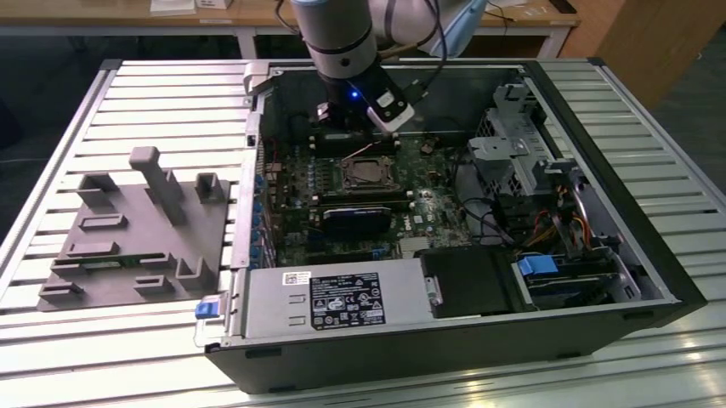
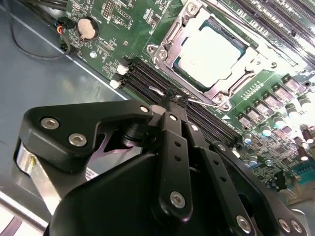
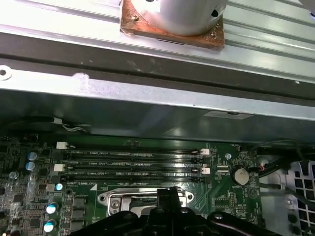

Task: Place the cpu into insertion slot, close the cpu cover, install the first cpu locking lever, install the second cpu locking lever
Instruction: 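Install the first cpu locking lever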

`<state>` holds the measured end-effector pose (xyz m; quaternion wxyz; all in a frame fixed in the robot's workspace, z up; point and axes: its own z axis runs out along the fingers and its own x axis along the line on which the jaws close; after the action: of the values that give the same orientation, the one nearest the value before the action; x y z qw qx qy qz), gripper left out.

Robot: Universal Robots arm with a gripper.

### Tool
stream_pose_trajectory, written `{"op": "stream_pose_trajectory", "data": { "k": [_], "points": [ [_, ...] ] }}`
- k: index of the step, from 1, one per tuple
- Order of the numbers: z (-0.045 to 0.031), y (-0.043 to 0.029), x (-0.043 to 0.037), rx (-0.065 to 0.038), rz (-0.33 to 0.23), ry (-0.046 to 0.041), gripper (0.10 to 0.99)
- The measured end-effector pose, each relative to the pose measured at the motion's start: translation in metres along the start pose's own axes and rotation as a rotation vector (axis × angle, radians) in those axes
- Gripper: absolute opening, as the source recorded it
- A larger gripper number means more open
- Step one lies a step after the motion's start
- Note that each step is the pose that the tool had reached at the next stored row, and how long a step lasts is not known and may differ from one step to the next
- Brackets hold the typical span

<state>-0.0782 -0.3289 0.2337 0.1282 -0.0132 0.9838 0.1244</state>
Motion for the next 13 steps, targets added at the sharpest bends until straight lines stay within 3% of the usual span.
{"op": "stream_pose_trajectory", "data": {
  "k": [4,13],
  "points": [
    [0.0034,0.0005,0.0007,0.002,0.012,-0.003,0.102],
    [0.0106,0.0028,0.0025,0.017,0.067,-0.0173,0.102]
  ]
}}
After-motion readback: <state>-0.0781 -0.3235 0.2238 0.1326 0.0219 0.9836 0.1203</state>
